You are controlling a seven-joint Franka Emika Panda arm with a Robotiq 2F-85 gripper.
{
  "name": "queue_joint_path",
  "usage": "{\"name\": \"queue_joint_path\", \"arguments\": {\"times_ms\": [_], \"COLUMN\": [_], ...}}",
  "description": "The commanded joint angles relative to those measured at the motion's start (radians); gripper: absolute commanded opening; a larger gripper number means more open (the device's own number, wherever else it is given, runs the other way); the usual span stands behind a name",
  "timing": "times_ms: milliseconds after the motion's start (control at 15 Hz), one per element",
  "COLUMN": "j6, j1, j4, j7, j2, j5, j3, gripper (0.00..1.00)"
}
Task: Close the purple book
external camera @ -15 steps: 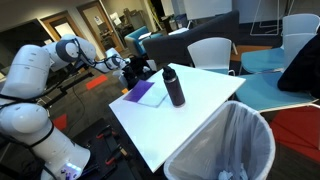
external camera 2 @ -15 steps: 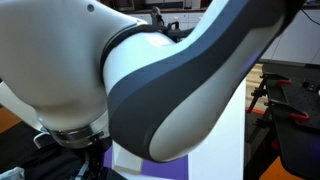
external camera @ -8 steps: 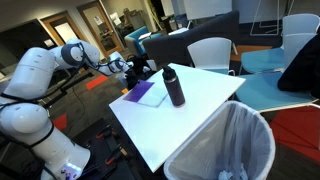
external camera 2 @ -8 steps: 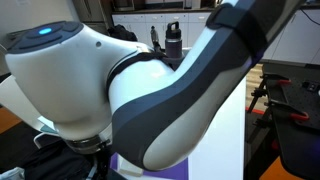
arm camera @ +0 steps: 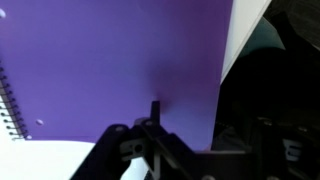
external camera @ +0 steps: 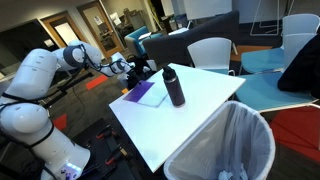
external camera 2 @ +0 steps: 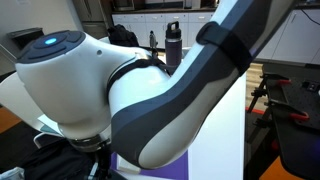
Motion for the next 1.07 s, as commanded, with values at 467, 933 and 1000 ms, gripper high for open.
{"name": "queue_joint_path", "arguments": {"times_ms": [467, 933, 1000], "j6": [-0.016, -0.008, -0.003], "j1": [0.045, 0.046, 0.036], "j4": [0.019, -0.117, -0.146], "j7": [0.019, 0.113, 0.117], "j2": [-0.004, -0.189, -0.225], "j5": [0.016, -0.002, 0.001], "j3": [-0.048, -0.045, -0.043], "gripper": [0.0, 0.0, 0.0]}}
